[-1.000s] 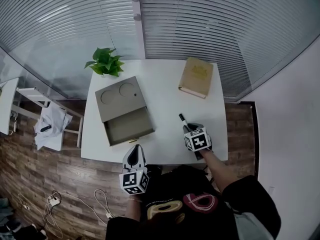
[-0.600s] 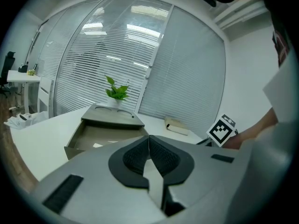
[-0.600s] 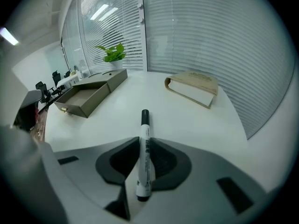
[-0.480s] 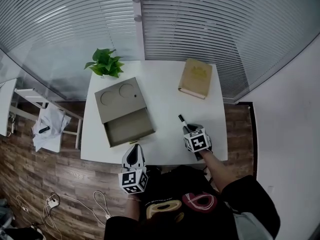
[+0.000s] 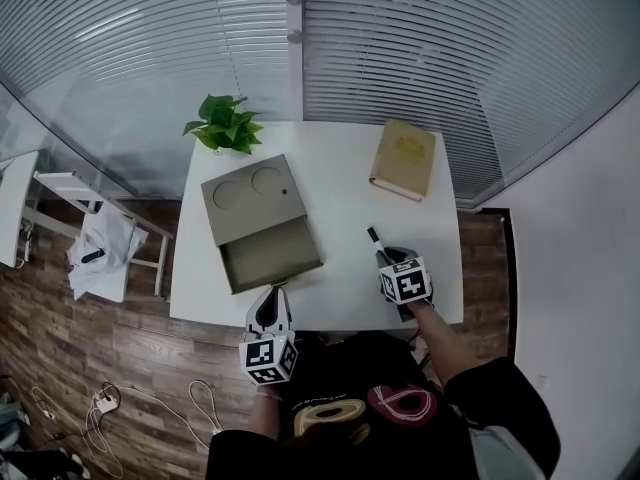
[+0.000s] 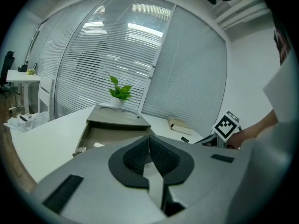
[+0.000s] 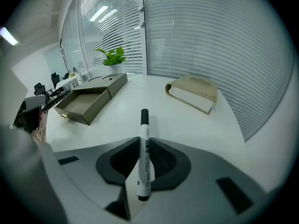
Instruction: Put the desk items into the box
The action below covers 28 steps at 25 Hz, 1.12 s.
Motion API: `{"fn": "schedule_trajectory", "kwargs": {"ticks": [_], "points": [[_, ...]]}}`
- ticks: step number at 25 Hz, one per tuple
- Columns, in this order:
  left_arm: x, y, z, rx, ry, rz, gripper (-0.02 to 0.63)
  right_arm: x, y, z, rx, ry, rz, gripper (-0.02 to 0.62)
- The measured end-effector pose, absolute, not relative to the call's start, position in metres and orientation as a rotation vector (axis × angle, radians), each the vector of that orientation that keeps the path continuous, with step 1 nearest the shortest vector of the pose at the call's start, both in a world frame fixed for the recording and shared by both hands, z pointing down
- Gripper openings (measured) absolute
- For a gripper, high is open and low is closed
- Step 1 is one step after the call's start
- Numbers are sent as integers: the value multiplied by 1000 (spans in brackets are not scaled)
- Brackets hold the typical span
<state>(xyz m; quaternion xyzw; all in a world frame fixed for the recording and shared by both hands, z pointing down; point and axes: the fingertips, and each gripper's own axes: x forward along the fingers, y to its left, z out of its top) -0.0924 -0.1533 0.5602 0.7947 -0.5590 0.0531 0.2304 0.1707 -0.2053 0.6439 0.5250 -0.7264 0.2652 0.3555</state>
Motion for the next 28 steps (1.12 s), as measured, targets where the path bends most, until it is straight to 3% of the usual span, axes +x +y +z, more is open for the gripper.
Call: {"fn": "schedule_trajectory", "kwargs": {"ticks": [28], "points": [[-158, -163, 548, 2161, -1584, 103, 18, 35, -236, 590, 1180, -2083, 475, 72]]}}
